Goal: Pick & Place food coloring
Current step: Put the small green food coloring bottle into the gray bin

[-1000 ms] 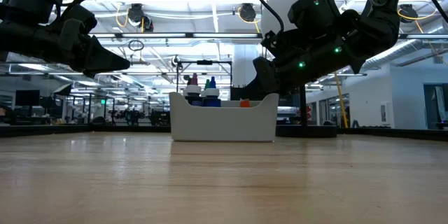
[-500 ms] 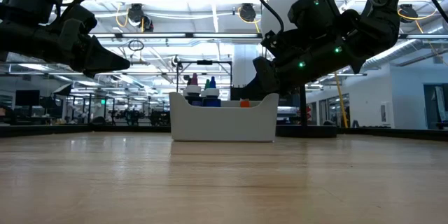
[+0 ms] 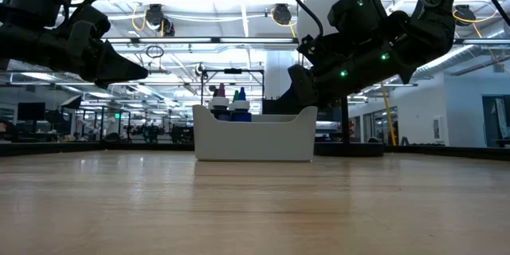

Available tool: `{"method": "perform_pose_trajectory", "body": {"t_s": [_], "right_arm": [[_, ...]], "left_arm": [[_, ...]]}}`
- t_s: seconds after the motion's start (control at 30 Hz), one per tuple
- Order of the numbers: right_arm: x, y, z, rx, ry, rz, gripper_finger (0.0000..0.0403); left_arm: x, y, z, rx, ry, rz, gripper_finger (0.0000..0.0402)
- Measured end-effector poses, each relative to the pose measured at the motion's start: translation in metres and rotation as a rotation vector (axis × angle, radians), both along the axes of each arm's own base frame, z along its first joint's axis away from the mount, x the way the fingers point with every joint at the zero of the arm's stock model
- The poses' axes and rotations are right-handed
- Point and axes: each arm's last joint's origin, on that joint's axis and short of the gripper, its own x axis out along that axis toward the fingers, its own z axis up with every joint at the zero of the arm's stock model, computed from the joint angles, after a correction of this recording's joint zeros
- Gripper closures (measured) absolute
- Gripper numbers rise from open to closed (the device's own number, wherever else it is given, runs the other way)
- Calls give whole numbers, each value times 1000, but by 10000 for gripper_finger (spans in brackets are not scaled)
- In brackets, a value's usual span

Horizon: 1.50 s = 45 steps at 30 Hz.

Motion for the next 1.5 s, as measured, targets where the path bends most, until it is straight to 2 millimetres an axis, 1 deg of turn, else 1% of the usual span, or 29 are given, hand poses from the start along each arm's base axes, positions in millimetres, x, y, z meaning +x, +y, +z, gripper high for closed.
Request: {"method": "perform_pose_trajectory", "body": {"t_s": [0.17, 0.4, 0.53, 0.6, 0.67, 0.8, 0.87, 0.97, 1.03, 1.13, 1.2, 1.33, 1.43, 1.5], "right_arm": [[0, 0, 0, -3, 2, 1, 289], [0, 0, 1, -45, 16, 19, 289], [3, 6, 7, -76, -22, 119, 293], [2, 11, 15, -90, -45, 142, 303], [0, 16, 25, -118, -52, 167, 321], [-10, 30, 50, -189, -34, 231, 382], [-18, 38, 64, -215, -56, 284, 396], [-35, 50, 78, -229, -118, 326, 392], [-51, 55, 83, -227, -151, 349, 397], [-78, 61, 84, -209, -209, 370, 401], [-95, 62, 84, -207, -240, 333, 400], [-128, 59, 94, -226, -255, 241, 402], [-145, 55, 101, -204, -244, 237, 402], [-154, 53, 103, -193, -233, 265, 402]], "left_arm": [[0, 0, 0, -2, 0, 0, 355], [0, 0, 0, -3, -1, 0, 355], [0, 0, 0, -3, 1, -1, 355], [0, 0, -1, -3, 5, 0, 355], [0, 0, -2, -6, 18, -1, 355], [-1, 0, -4, -9, 36, 1, 355], [-1, 0, -4, -11, 44, 0, 355], [-1, 0, -5, -13, 50, 0, 355], [-1, 0, -5, -23, 48, 1, 355], [-1, 0, -6, -48, 48, 1, 355], [-1, -1, -7, -62, 61, -2, 355], [-1, -1, -9, -78, 75, 1, 355], [-1, -1, -9, -87, 72, 3, 355], [-1, 0, -9, -90, 67, 4, 355]]}}
